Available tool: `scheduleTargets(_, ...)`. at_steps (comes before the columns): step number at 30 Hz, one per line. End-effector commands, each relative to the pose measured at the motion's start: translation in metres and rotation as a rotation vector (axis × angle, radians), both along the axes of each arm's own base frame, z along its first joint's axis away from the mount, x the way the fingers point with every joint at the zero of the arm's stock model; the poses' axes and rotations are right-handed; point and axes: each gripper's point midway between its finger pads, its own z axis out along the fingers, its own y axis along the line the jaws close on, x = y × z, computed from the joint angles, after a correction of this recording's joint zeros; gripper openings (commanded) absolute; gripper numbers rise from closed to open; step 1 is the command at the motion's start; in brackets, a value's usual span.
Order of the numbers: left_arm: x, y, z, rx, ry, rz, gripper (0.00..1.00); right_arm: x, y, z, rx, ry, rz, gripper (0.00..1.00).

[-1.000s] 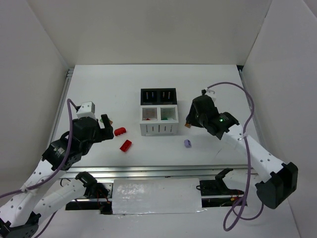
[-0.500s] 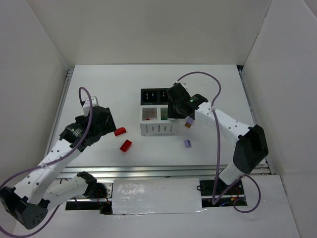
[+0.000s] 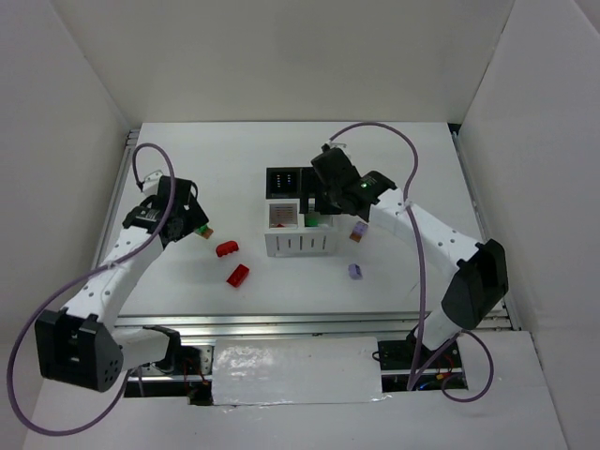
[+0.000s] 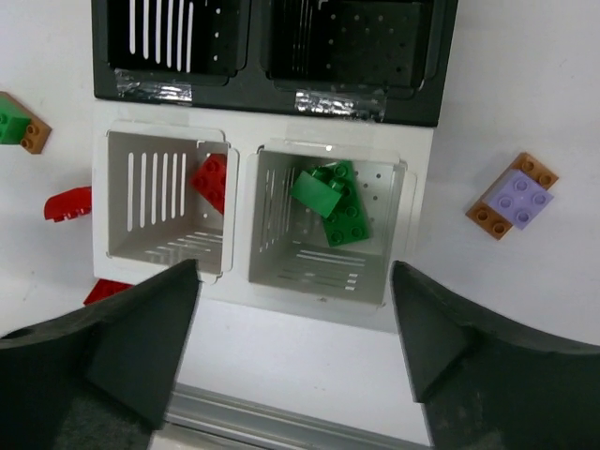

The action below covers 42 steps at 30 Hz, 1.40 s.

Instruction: Sort the legos into containers by color

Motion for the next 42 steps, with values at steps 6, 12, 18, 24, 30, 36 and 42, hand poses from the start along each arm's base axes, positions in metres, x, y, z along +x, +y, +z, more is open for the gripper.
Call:
scheduleTargets(6, 0.055, 0.011, -0.014, -0.119, -0.003, 0.083, 1.0, -0.055, -0.011, 0.045, 0.11, -0.109, 0.094, 1.0)
scheduleTargets(12, 0.061, -0.029, -0.014, -0.209, -0.048, -0.055, 0.99, -0.086, -0.026, 0.038, 0.134, -0.108, 0.138, 1.0)
scheduleTargets(18, 0.053, -0.069, -0.032, -0.163, 0.022, -0.183, 1.0, -0.109, -0.035, 0.038, 0.189, -0.117, 0.169, 1.0)
scheduleTargets(24, 0.052, -0.092, -0.06, -0.115, 0.1, -0.312, 0.99, -0.129, -0.033, 0.036, 0.236, -0.12, 0.259, 1.0)
scheduleTargets(30, 0.042, -0.097, -0.085, -0.136, 0.164, -0.344, 0.98, -0.137, -0.036, 0.028, 0.233, -0.109, 0.283, 1.0)
scheduleTargets(36, 0.027, -0.091, -0.105, -0.132, 0.225, -0.289, 1.0, -0.137, -0.036, 0.019, 0.222, -0.103, 0.288, 1.0)
scheduleTargets(42, 0.022, -0.089, -0.119, -0.12, 0.26, -0.249, 1.0, -0.141, -0.03, 0.014, 0.237, -0.081, 0.318, 1.0)
